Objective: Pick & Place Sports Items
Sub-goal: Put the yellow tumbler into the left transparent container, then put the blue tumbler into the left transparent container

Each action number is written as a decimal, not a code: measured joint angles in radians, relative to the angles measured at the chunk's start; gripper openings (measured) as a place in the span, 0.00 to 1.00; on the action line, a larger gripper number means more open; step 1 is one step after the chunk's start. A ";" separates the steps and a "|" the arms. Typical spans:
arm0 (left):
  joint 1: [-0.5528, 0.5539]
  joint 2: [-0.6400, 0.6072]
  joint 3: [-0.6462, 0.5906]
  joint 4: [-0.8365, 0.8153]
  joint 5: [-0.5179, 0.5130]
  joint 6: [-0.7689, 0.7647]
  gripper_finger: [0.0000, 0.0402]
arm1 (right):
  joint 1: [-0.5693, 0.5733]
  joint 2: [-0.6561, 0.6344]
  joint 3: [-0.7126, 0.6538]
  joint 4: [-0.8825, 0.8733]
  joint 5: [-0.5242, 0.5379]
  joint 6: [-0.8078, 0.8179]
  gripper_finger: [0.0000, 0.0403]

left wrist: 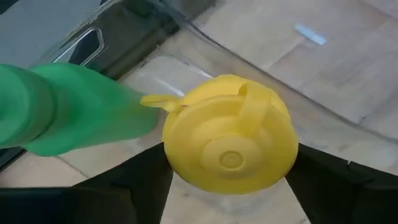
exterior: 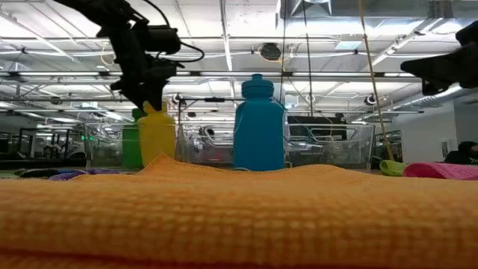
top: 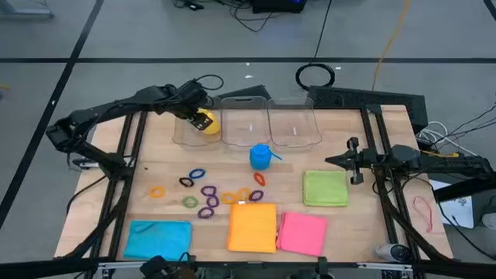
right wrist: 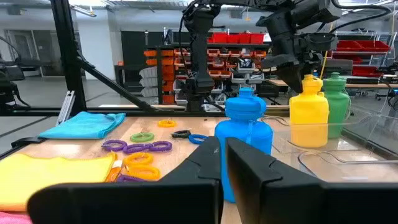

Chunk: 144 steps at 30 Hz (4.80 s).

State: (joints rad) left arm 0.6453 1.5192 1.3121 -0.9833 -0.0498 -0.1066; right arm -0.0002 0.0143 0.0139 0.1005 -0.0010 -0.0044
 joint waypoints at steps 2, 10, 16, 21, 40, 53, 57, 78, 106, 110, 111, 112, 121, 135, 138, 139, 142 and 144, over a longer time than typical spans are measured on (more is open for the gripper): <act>0.000 0.004 -0.004 -0.007 0.003 0.000 0.63 | 0.000 0.000 0.000 0.000 0.000 0.000 0.00; 0.000 0.002 -0.003 -0.004 0.000 0.000 0.75 | 0.000 0.000 0.000 0.000 0.000 0.000 0.00; 0.000 0.002 -0.002 -0.003 -0.001 0.031 0.80 | 0.000 0.000 0.000 0.000 0.000 0.000 0.00; -0.001 0.001 0.027 -0.027 -0.001 0.034 0.83 | 0.000 0.000 0.000 0.000 0.000 0.000 0.00; -0.168 0.000 0.249 -0.097 -0.004 0.015 0.83 | 0.000 0.000 0.000 0.000 0.000 0.000 0.00; -0.397 -0.001 0.298 0.085 -0.003 0.093 0.83 | 0.000 0.000 0.000 0.000 0.000 0.000 0.00; -0.450 -0.001 0.298 0.164 -0.003 0.098 0.83 | 0.000 0.000 0.000 0.000 0.000 0.000 0.00; -0.504 0.183 0.253 0.328 0.023 0.103 0.83 | 0.000 0.000 0.000 0.000 0.000 0.000 0.00; -0.528 0.287 0.251 0.331 0.033 0.100 0.83 | 0.000 0.000 0.000 0.000 0.000 0.000 0.00; -0.533 0.288 0.251 0.330 0.052 0.100 0.83 | 0.000 0.000 0.000 0.000 0.000 0.000 0.00; -0.534 0.288 0.251 0.329 0.062 0.102 0.83 | 0.000 0.000 0.000 0.000 0.000 0.000 0.00; -0.535 0.288 0.251 0.329 0.075 0.102 0.83 | 0.000 0.000 0.000 0.000 0.000 0.000 0.00; -0.538 0.288 0.251 0.329 0.094 0.103 0.83 | 0.000 0.000 0.000 0.000 0.000 0.000 0.00; -0.539 0.288 0.252 0.329 0.093 0.126 0.83 | 0.000 0.000 0.000 0.000 0.000 0.000 0.00; -0.539 0.288 0.252 0.329 0.074 0.130 0.83 | 0.000 0.000 0.000 0.000 0.000 0.000 0.00; -0.539 0.288 0.252 0.329 0.062 0.130 0.83 | 0.000 0.000 0.000 0.000 0.000 0.000 0.00; -0.539 0.288 0.252 0.329 0.041 0.130 0.83 | 0.000 0.000 0.000 0.000 0.000 0.000 0.00; -0.539 0.288 0.252 0.329 0.042 0.128 0.83 | 0.000 0.000 0.000 0.000 0.000 0.000 0.00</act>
State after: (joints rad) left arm 0.1062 1.8069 1.5639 -0.6548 -0.0083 0.0209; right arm -0.0002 0.0143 0.0136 0.1005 -0.0010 -0.0044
